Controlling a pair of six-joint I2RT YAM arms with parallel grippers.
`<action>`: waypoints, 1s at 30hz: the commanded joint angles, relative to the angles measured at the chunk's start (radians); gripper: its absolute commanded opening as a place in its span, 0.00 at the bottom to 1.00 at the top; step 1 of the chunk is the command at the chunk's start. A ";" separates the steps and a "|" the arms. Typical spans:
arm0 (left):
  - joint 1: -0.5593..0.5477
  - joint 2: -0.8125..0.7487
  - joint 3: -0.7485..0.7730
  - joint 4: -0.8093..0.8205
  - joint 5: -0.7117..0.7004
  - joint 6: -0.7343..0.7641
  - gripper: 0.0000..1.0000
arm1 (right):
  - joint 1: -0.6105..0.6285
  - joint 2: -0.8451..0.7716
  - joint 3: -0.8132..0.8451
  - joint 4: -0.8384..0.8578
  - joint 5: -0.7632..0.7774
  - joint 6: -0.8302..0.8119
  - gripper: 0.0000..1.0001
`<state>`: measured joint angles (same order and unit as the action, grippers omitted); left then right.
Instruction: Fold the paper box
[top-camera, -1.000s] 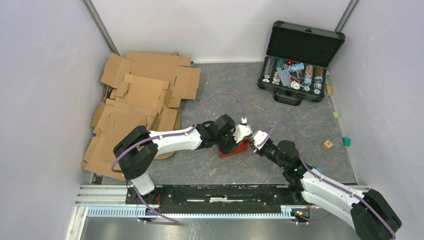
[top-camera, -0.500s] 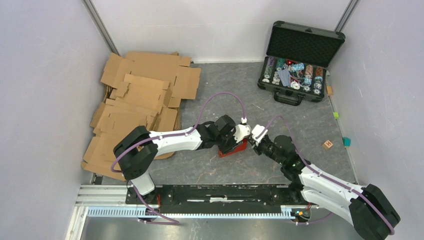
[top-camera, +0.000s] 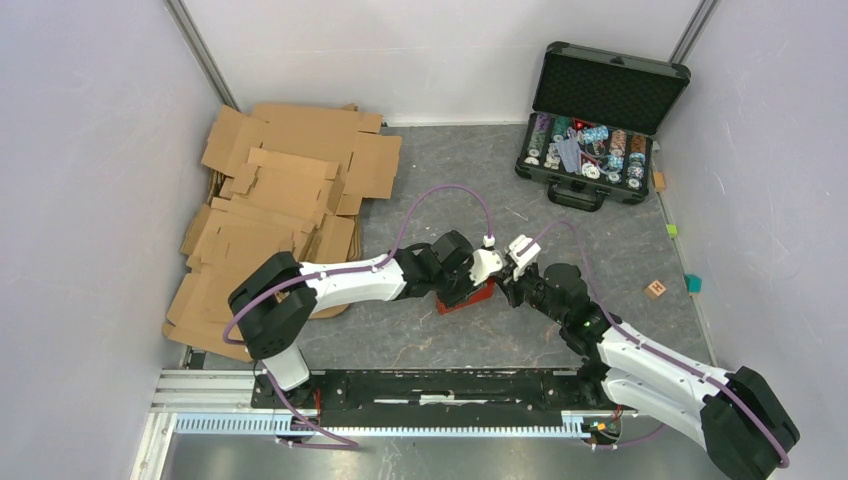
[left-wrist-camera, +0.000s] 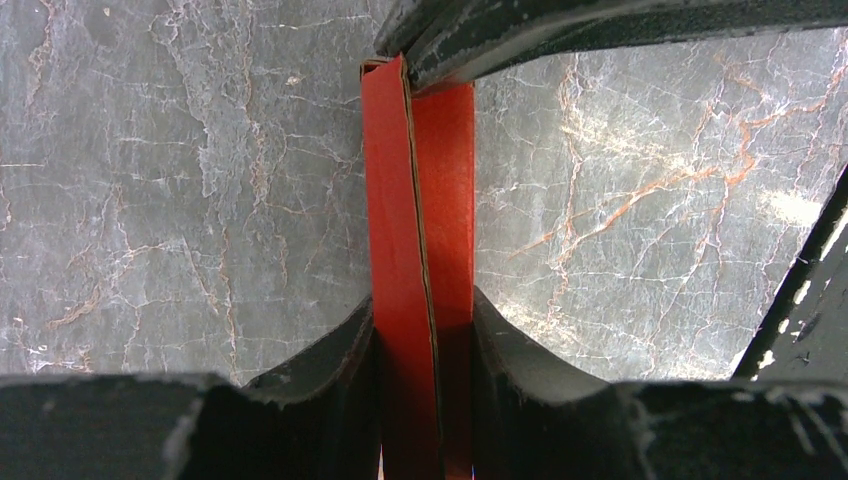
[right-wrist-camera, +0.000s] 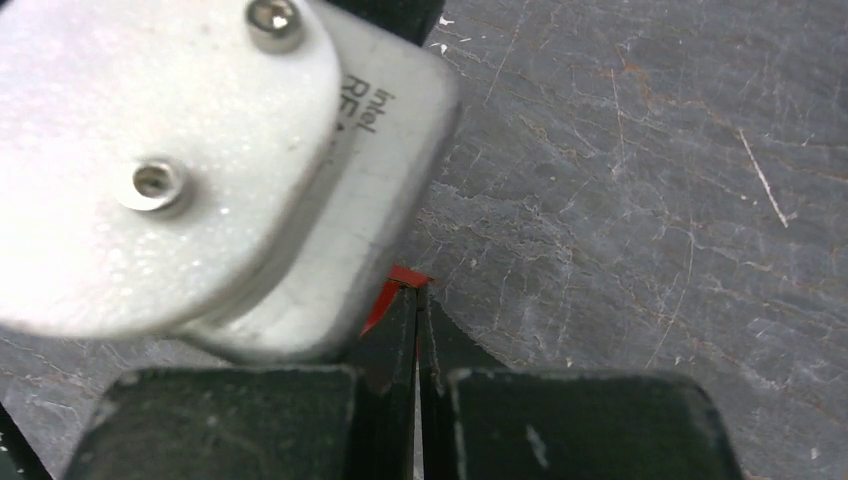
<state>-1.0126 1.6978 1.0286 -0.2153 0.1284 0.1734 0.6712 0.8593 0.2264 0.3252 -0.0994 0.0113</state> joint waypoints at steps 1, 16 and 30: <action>-0.022 0.047 0.013 -0.022 -0.007 0.010 0.38 | 0.004 -0.005 0.081 0.057 -0.016 0.121 0.00; -0.035 0.057 0.020 -0.028 -0.016 0.014 0.38 | 0.003 0.005 0.132 0.022 0.092 0.322 0.00; -0.056 0.075 0.038 -0.055 -0.052 0.032 0.36 | 0.002 0.009 0.143 0.029 0.125 0.401 0.00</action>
<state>-1.0157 1.7203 1.0557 -0.2195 0.1017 0.1265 0.6674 0.8761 0.2806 0.2443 0.0120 0.3664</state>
